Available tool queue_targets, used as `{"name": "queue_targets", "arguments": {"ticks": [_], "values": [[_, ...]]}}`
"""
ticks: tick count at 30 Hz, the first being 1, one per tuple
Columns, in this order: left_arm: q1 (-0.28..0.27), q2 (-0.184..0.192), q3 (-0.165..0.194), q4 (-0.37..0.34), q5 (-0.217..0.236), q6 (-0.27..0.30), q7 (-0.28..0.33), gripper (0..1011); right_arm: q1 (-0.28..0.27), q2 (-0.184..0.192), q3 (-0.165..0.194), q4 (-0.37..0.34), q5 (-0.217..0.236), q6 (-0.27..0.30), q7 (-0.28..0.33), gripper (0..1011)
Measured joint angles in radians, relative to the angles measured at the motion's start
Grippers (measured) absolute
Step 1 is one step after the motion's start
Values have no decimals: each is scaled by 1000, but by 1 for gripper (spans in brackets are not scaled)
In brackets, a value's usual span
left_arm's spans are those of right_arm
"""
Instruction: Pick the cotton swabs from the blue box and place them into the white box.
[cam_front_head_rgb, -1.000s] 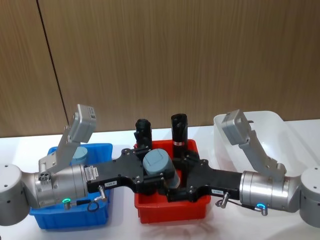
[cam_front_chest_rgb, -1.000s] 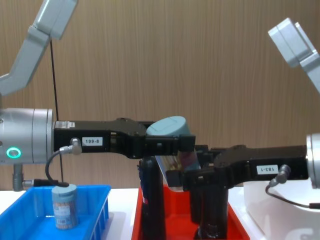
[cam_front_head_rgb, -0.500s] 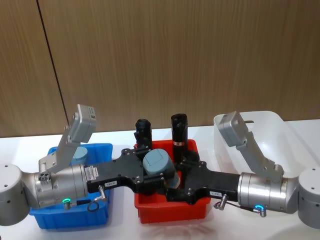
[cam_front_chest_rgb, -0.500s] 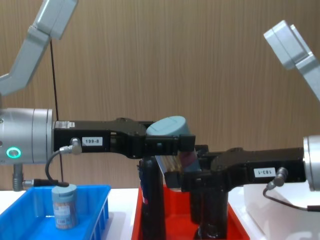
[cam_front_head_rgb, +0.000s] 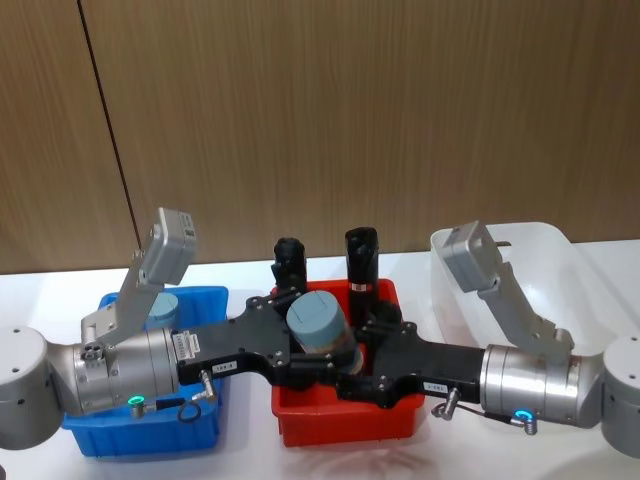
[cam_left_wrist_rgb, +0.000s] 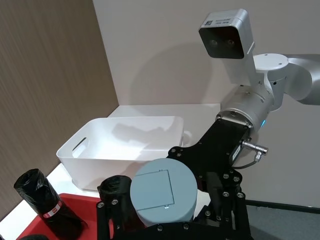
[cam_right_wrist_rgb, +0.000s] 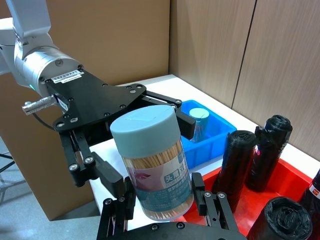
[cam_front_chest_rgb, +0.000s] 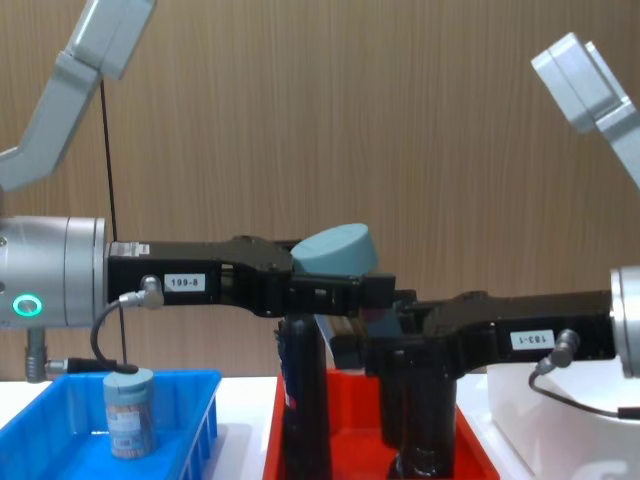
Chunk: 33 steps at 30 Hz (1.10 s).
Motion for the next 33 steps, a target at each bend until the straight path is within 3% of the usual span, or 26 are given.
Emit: {"name": "queue_targets", "arguments": {"ticks": [3,17,33], "values": [[0,0,0,0,0,0,0,1003,-1,3,0,-3,5,1,-1,674],[0,0,0,0,0,0,0,1004,-7,18,-1,-16,23,2,-10,674],[0,0,0,0,0,0,0,1004,-30,75,40,-25,80,-26,-53,674]]}}
